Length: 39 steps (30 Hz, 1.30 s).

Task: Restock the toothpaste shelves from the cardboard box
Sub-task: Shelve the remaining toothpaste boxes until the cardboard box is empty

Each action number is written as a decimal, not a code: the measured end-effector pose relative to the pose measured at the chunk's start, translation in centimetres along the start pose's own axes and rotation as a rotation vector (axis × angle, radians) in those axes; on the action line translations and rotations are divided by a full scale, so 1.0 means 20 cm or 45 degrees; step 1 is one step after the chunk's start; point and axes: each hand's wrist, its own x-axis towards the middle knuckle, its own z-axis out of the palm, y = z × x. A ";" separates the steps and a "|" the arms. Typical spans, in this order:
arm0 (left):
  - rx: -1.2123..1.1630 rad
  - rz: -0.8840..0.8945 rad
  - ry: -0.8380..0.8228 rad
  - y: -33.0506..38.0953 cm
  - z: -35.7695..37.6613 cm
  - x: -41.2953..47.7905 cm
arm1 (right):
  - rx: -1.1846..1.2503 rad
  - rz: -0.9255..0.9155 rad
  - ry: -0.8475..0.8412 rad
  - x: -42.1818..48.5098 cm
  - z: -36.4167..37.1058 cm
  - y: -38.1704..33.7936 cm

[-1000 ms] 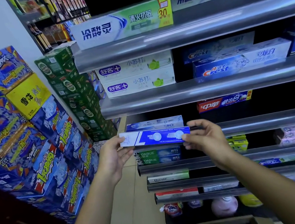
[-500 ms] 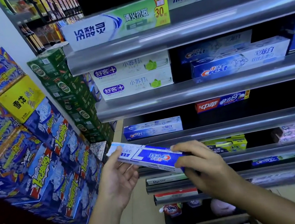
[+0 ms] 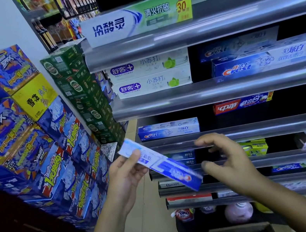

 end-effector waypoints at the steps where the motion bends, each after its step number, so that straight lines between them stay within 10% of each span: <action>1: 0.208 0.077 -0.090 0.02 0.00 0.00 | 0.039 0.029 -0.015 0.02 0.01 -0.03; 8: 1.131 0.312 -0.909 0.14 0.17 -0.01 | 0.068 0.102 -0.516 0.22 0.08 -0.20; 23: 0.322 -0.014 -0.044 -0.11 -0.12 0.16 | 1.000 0.569 0.260 0.19 -0.04 0.14; 30: 0.785 0.407 0.192 0.01 -0.06 0.48 | 0.124 0.378 0.431 0.42 0.01 0.20; 39: 0.985 0.332 0.212 -0.09 -0.10 0.68 | -0.280 0.462 0.323 0.52 0.05 0.32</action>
